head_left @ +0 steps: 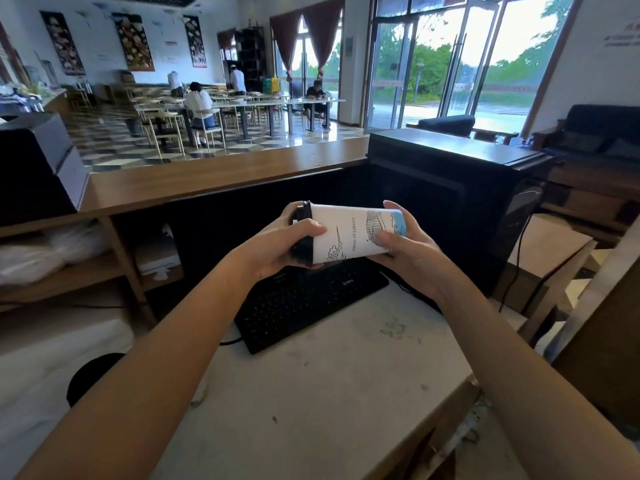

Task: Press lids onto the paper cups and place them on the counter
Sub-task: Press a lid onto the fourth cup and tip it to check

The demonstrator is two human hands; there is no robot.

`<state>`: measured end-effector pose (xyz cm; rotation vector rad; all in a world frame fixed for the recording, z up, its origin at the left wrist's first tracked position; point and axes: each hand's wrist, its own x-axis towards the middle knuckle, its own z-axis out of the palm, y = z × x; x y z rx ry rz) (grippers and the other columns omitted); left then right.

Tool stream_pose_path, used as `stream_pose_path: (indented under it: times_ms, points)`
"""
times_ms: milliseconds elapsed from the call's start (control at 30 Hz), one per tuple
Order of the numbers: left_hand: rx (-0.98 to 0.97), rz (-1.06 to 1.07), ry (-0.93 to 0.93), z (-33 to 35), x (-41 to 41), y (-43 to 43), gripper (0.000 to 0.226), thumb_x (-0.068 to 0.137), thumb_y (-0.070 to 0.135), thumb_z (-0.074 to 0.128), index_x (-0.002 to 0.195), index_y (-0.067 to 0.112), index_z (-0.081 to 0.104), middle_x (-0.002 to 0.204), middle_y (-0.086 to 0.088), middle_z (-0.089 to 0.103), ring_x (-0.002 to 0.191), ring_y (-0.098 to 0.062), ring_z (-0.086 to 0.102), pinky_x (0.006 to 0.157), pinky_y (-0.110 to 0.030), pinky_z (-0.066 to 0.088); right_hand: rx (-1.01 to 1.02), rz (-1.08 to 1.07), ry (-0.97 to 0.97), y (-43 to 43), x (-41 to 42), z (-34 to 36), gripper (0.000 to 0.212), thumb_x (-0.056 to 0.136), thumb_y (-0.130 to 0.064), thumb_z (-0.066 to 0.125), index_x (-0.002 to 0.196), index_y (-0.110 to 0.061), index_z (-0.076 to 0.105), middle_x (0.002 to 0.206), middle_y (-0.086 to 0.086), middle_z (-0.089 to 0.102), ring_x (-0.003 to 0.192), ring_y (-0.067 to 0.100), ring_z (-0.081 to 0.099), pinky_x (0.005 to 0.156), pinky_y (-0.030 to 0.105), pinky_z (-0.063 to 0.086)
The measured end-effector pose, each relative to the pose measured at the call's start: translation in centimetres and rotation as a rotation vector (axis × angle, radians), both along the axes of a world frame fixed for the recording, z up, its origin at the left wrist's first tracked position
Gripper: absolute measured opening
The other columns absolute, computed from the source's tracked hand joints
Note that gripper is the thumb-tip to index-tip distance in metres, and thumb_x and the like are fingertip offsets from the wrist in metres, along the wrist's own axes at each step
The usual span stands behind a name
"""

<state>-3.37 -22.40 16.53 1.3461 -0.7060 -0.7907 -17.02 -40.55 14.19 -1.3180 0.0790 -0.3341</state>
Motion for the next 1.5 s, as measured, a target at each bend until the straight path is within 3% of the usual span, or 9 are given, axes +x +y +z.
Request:
stream_pose_path:
  times_ms: [133, 333, 467, 567, 667, 900, 1100, 1267, 1500]
  points:
    - [-0.056, 0.078, -0.129, -0.1, -0.1, -0.7, 0.048, 0.066, 0.021, 0.069, 0.106, 0.035, 0.047, 0.124, -0.008, 0.046, 0.106, -0.032, 0.056, 0.066, -0.037, 0.056, 0.309, -0.005, -0.063, 1.4, 1.0, -1.8, 0.045, 0.082, -0.032, 0.059, 0.125, -0.019, 0.051, 0.13, 0.013, 0.057, 0.121, 0.028, 0.055, 0.098, 0.044, 0.049]
    - [-0.059, 0.097, -0.342, 0.1, 0.0, -2.4, 0.059, 0.066, 0.024, 0.076, 0.113, 0.035, 0.042, 0.112, 0.005, 0.046, 0.107, -0.023, 0.053, 0.083, -0.043, 0.057, 0.646, -0.064, -0.29, 1.7, 3.3, -0.9, 0.046, 0.08, -0.029, 0.06, 0.121, -0.012, 0.051, 0.115, 0.011, 0.064, 0.122, 0.027, 0.053, 0.102, 0.044, 0.045]
    - [0.003, 0.137, -0.39, 1.3, 0.9, -4.7, 0.069, 0.067, 0.027, 0.079, 0.122, 0.027, 0.038, 0.114, 0.004, 0.048, 0.11, -0.021, 0.053, 0.093, -0.042, 0.052, 0.76, -0.152, -0.337, 0.6, 5.4, 0.9, 0.046, 0.087, -0.03, 0.059, 0.126, -0.009, 0.048, 0.127, 0.015, 0.055, 0.125, 0.031, 0.05, 0.106, 0.05, 0.04]
    - [0.105, 0.189, -0.544, 2.2, 1.7, -5.7, 0.07, 0.07, 0.029, 0.08, 0.126, 0.019, 0.04, 0.128, -0.002, 0.042, 0.113, -0.016, 0.046, 0.087, -0.026, 0.046, 0.67, -0.183, -0.332, -0.5, 6.6, 2.8, 0.038, 0.091, -0.03, 0.056, 0.122, -0.007, 0.05, 0.113, 0.013, 0.06, 0.112, 0.026, 0.057, 0.102, 0.05, 0.043]
    - [0.176, 0.207, -0.645, 2.8, 2.6, -6.3, 0.068, 0.075, 0.03, 0.077, 0.13, 0.014, 0.04, 0.125, 0.0, 0.043, 0.108, -0.012, 0.045, 0.076, -0.018, 0.039, 0.524, -0.178, -0.3, -1.4, 7.4, 4.6, 0.027, 0.093, -0.024, 0.055, 0.114, -0.009, 0.052, 0.103, 0.01, 0.062, 0.101, 0.023, 0.06, 0.098, 0.049, 0.046]
    - [0.255, 0.176, -0.708, 2.6, 4.2, -7.5, 0.082, 0.072, 0.041, 0.077, 0.139, 0.018, 0.035, 0.127, 0.0, 0.054, 0.11, -0.016, 0.055, 0.09, -0.028, 0.047, 0.045, -0.29, -0.121, -1.9, 8.7, 8.8, 0.022, 0.079, -0.013, 0.072, 0.098, -0.01, 0.062, 0.094, 0.006, 0.069, 0.085, 0.022, 0.067, 0.084, 0.043, 0.055]
    - [0.4, 0.185, -0.784, 2.1, 5.1, -8.5, 0.078, 0.071, 0.046, 0.075, 0.135, 0.018, 0.04, 0.128, -0.001, 0.055, 0.113, -0.019, 0.054, 0.1, -0.039, 0.046, -0.23, -0.36, -0.009, -2.0, 9.2, 8.8, 0.039, 0.072, -0.021, 0.079, 0.105, -0.015, 0.061, 0.105, 0.003, 0.07, 0.095, 0.02, 0.068, 0.088, 0.039, 0.055]
    - [0.556, 0.196, -0.839, 0.4, 5.1, -9.4, 0.075, 0.066, 0.053, 0.074, 0.126, 0.018, 0.048, 0.122, -0.006, 0.056, 0.108, -0.023, 0.055, 0.098, -0.042, 0.047, -0.33, -0.386, 0.075, -1.7, 9.2, 7.2, 0.046, 0.069, -0.027, 0.081, 0.109, -0.018, 0.059, 0.108, 0.002, 0.068, 0.095, 0.018, 0.067, 0.089, 0.038, 0.054]
    - [0.559, 0.178, -0.792, -0.4, 4.9, -10.2, 0.07, 0.065, 0.05, 0.075, 0.123, 0.018, 0.05, 0.118, -0.004, 0.059, 0.108, -0.023, 0.056, 0.099, -0.042, 0.046, -0.374, -0.384, 0.102, -2.0, 8.8, 6.8, 0.047, 0.069, -0.029, 0.08, 0.109, -0.019, 0.059, 0.106, 0.0, 0.068, 0.094, 0.017, 0.067, 0.089, 0.038, 0.054]
